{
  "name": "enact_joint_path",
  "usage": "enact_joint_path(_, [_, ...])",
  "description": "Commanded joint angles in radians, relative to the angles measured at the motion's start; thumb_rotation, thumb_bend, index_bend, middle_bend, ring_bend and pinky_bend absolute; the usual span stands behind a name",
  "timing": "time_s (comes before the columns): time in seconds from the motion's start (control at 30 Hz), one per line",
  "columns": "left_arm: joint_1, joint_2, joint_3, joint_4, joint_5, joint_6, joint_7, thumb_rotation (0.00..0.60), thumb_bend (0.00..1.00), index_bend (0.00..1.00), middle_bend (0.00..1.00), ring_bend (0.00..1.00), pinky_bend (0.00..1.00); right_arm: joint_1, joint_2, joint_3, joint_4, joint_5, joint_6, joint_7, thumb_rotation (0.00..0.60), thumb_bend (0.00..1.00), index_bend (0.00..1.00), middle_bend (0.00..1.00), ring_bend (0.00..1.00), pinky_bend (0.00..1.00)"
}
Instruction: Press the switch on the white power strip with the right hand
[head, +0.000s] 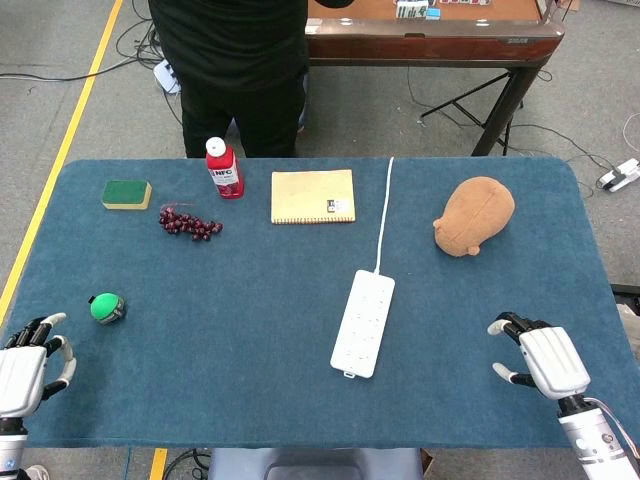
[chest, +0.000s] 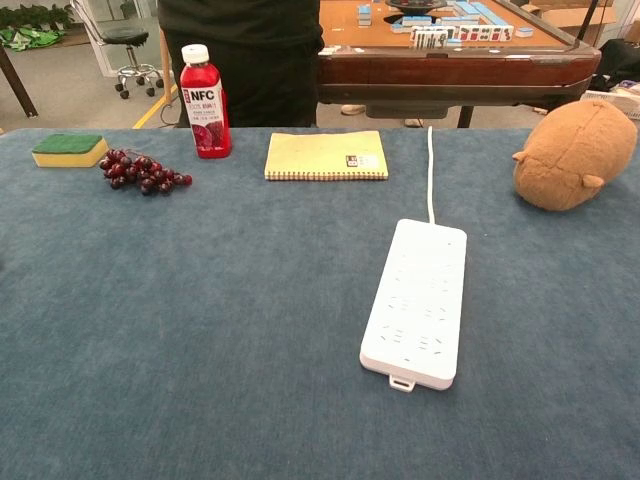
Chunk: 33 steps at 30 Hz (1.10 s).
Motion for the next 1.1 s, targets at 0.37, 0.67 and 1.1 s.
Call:
enact_joint_path(0.37, [-0.007, 0.014, 0.010, 0.027, 0.034, -0.007, -0.155, 0.600, 0.50, 0.57, 0.61, 0.54, 0.81, 0.016, -0.017, 0.014, 0.007, -0.011, -0.003, -0.003, 0.600, 0.10, 0.39, 0.40, 0.48, 0.66])
enact_joint_path(0.67, [-0.006, 0.012, 0.012, 0.031, 0.035, -0.004, -0.151, 0.600, 0.50, 0.59, 0.62, 0.55, 0.81, 0.113, -0.018, 0.060, -0.039, 0.013, -0.124, -0.074, 0.600, 0.18, 0.39, 0.90, 1.00, 1.00])
enact_joint_path(1.1, [-0.004, 0.003, 0.003, 0.049, 0.021, 0.003, -0.131, 0.600, 0.50, 0.61, 0.63, 0.55, 0.81, 0.296, -0.082, 0.178, -0.129, 0.268, -0.347, -0.395, 0.600, 0.77, 0.39, 1.00, 1.00, 1.00])
